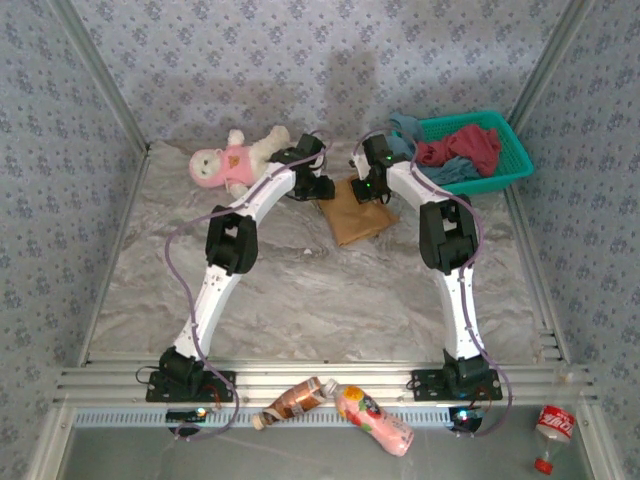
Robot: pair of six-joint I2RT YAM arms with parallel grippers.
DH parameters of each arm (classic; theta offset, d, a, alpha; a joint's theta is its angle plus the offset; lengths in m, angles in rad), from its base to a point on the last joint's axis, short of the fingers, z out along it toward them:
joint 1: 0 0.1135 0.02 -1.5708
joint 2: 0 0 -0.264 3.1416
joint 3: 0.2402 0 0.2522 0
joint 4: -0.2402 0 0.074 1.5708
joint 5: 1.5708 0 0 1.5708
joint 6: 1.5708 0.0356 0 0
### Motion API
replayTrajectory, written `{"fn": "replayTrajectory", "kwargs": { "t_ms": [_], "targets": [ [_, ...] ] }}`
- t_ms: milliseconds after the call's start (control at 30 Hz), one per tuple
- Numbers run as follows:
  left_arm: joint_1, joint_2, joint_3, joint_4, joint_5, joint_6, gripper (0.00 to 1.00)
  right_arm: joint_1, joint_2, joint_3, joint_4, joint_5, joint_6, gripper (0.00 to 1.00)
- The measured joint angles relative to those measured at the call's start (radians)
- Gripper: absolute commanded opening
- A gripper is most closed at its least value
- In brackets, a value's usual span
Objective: Fold and stack the tank tops
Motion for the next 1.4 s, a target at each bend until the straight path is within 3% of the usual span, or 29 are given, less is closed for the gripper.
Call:
{"fn": "replayTrajectory", "kwargs": {
  "t_ms": [167,333,433,667,800,967,1033,1200,1400],
  "targets": [
    [-0.006,0.016,0.024,-0.053,-0.030,0.010,0.28,0.000,0.000,-0.010,0.002,0.000,-0.001,0.19],
    [-0.018,0.012,0.030,-0.134,-0.049,0.031,0.26,0.006,-0.012,-0.076,0.054,-0.019,-0.019,0.39],
    [-0.026,-0.034,-0.037,-0.167,-0.064,0.037,0.30,0.009,-0.051,-0.132,0.080,-0.036,-0.031,0.45],
    [-0.051,-0.266,-0.423,-0.197,-0.078,-0.023,0.40,0.011,-0.280,-0.308,0.145,-0.049,0.001,0.53],
    [-0.071,-0.417,-0.666,-0.158,-0.062,-0.093,0.46,0.011,-0.488,-0.500,0.202,-0.049,0.117,0.55],
    [-0.096,-0.563,-0.835,-0.119,-0.056,-0.147,0.53,0.034,-0.696,-0.789,0.277,-0.045,0.335,0.59],
    [-0.101,-0.621,-0.870,-0.107,-0.068,-0.150,0.59,0.067,-0.723,-0.872,0.291,-0.038,0.409,0.60],
    [-0.071,-0.744,-0.933,0.002,-0.063,-0.115,0.59,0.145,-0.720,-0.978,0.356,-0.026,0.548,0.60],
    [0.011,-0.678,-0.949,0.174,0.006,-0.048,0.59,0.154,-0.664,-0.980,0.439,0.009,0.603,0.59]
  ]
}}
